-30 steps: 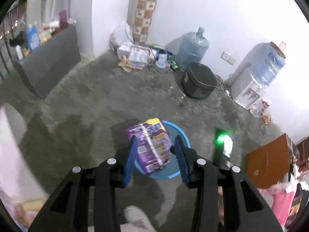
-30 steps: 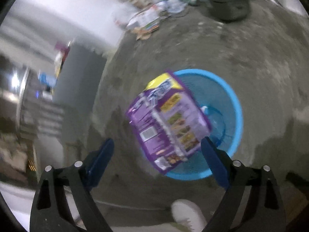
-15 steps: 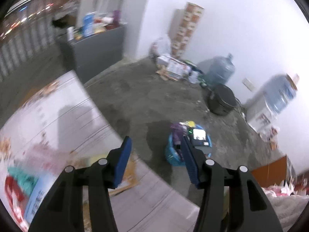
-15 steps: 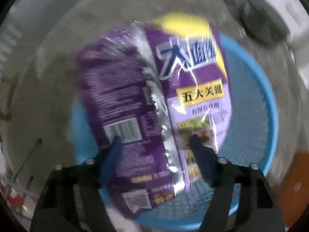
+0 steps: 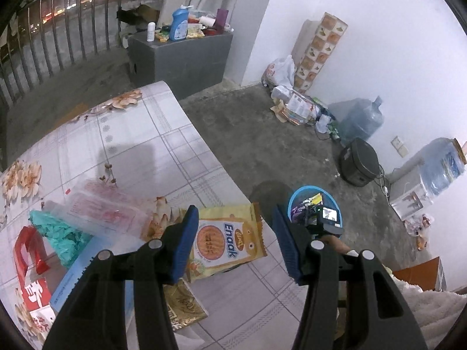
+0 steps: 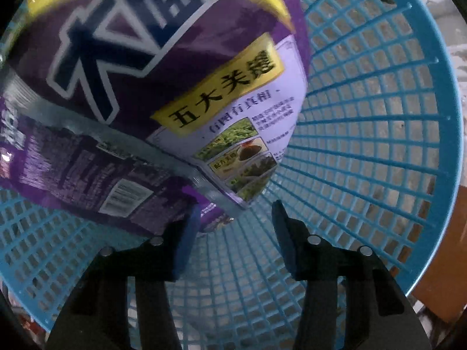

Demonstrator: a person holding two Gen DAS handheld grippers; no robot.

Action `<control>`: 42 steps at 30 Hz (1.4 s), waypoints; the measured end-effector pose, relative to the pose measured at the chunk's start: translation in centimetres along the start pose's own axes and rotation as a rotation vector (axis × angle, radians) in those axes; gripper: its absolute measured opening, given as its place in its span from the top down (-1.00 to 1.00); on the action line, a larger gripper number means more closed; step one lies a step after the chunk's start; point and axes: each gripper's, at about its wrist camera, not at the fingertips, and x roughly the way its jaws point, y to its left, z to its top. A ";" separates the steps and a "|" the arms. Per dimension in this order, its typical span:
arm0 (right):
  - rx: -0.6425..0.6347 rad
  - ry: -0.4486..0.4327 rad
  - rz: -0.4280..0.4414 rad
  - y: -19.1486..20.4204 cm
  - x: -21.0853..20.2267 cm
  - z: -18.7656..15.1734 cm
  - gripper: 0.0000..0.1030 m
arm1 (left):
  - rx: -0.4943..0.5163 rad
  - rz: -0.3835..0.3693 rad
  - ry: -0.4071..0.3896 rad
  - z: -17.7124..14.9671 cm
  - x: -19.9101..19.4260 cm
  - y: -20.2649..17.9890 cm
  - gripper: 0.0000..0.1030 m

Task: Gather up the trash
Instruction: 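Move both tools back over the table toward the remaining trash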

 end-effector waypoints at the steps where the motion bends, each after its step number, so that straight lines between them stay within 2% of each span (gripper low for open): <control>1: -0.006 -0.034 0.041 -0.5 -1.0 0.0 -0.17 | 0.004 -0.005 0.000 0.0 0.0 -0.2 0.00; 2: -0.028 -0.078 0.089 -0.8 -2.0 -0.5 -0.25 | 0.010 -0.012 -0.001 0.0 0.0 -0.5 -0.04; 3: -0.042 -0.109 0.110 -0.9 -2.8 -0.9 -0.41 | 0.016 -0.015 -0.001 0.0 0.1 -0.7 -0.05; 5: -0.070 -0.186 0.131 -1.5 -4.7 -1.9 -0.53 | 0.031 -0.027 -0.008 0.0 0.0 -0.9 -0.07; 7: -0.078 -0.256 0.177 -2.4 -6.7 -2.9 -0.54 | 0.045 -0.044 -0.020 0.1 -0.2 -1.3 -0.07; 14: -0.032 -0.492 0.419 -5.8 -16.1 -8.8 -0.54 | 0.108 -0.089 -0.097 0.1 -2.1 -3.2 -0.08; 19: -0.051 -0.654 0.525 -4.2 -24.9 -14.3 -0.62 | 0.096 -0.109 -0.166 -0.5 -4.3 -3.4 -0.14; 23: -0.064 -0.740 0.579 -2.5 -29.2 -17.8 -0.63 | 0.085 -0.109 -0.220 -1.5 -6.4 -2.8 -0.24; 27: -0.104 -0.804 0.639 -0.8 -32.9 -20.7 -0.63 | 0.076 -0.090 -0.275 -2.6 -8.8 -1.7 -0.31; 34: -0.287 -0.890 0.702 1.7 -38.5 -24.3 -0.63 | -0.005 -0.013 -0.389 -4.6 -13.9 2.5 -0.36; 42: -0.489 -0.844 0.804 7.5 -40.9 -26.1 -0.63 | -0.156 0.071 -0.466 -7.6 -17.3 9.2 -0.36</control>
